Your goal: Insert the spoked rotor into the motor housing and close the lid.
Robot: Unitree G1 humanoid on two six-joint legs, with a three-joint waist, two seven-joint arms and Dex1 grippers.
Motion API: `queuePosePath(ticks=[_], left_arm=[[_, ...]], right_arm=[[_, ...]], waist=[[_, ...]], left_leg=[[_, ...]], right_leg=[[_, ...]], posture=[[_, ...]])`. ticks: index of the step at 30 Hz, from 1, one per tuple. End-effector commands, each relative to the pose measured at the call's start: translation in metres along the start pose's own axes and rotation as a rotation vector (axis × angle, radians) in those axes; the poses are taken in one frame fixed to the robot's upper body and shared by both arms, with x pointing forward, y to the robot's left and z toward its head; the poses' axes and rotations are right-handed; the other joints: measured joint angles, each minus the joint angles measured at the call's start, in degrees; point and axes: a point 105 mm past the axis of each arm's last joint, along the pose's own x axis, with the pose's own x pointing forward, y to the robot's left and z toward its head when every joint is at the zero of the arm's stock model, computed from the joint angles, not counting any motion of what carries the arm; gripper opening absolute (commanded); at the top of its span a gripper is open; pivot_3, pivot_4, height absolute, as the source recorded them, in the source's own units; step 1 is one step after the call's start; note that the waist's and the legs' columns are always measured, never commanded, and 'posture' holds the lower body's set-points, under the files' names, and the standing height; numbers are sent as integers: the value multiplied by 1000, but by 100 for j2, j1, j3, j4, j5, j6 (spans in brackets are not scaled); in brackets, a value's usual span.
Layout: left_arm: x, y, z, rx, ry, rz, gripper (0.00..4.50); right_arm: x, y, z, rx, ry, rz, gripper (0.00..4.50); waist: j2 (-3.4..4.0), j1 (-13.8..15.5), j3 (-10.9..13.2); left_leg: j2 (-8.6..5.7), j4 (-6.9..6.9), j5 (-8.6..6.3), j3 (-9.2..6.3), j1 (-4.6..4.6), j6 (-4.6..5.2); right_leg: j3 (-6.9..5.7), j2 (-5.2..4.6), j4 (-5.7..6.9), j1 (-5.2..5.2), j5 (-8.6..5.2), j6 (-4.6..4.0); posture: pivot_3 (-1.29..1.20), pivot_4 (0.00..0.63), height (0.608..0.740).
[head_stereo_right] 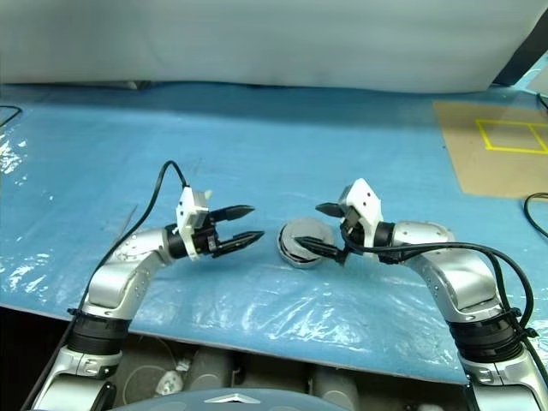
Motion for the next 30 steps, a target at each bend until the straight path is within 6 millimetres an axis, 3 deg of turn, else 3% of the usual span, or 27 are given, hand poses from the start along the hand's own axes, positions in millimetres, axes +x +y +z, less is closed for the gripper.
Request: queuePosePath(ticks=[1, 5, 10, 20, 23, 26, 30], left_arm=[[2, -3, 8, 35, -22, -5, 3324], [1, 1, 4, 43, -6, 6, 3324], [2, 3, 4, 46, -12, 17, 3324], [2, 6, -3, 38, -13, 55, 3324], [0, 7, -3, 42, -12, 59, 3324], [-2, 10, -5, 40, -11, 76, 3324], [-1, 9, -7, 41, -9, 75, 3324]], right_arm=[[4, -4, 6, -96, 0, -10, 4480], [12, -4, -4, -134, 36, 0, 4480], [20, -1, -33, -171, 130, 28, 4480], [26, -9, -56, -192, 189, 16, 4480], [27, -13, -55, -171, 171, 4, 3904], [29, -11, -52, -180, 165, 18, 3003], [32, -15, -43, -175, 136, -4, 2987]], waist=[[0, -6, 0], [0, -9, 0], [0, -12, 0], [0, -14, -2], [-2, -14, -3], [-2, -14, -3], [-3, -29, -3]], left_leg=[[0, 0, 3, 0, 0, 4], [-1, 0, 3, 0, 0, 5], [-1, 2, 3, 0, 0, 5], [1, 13, -10, 1, 40, 15], [1, 13, -13, 2, 66, 17], [1, 12, -14, 6, 81, 18], [1, 11, -13, 9, 84, 18]], right_leg=[[0, 0, 0, 0, 0, 0], [0, 0, 2, -1, 0, 0], [1, 0, 4, -1, 0, 0], [5, 0, 20, 34, 0, 0], [8, 0, 20, 57, 0, 0], [13, 0, 20, 67, -1, 0], [16, 0, 20, 67, 0, 0]], posture=[[0, 150, 740], [0, 150, 740], [0, 150, 740], [0, 150, 740], [0, 150, 740], [0, 150, 740], [0, 150, 740]])
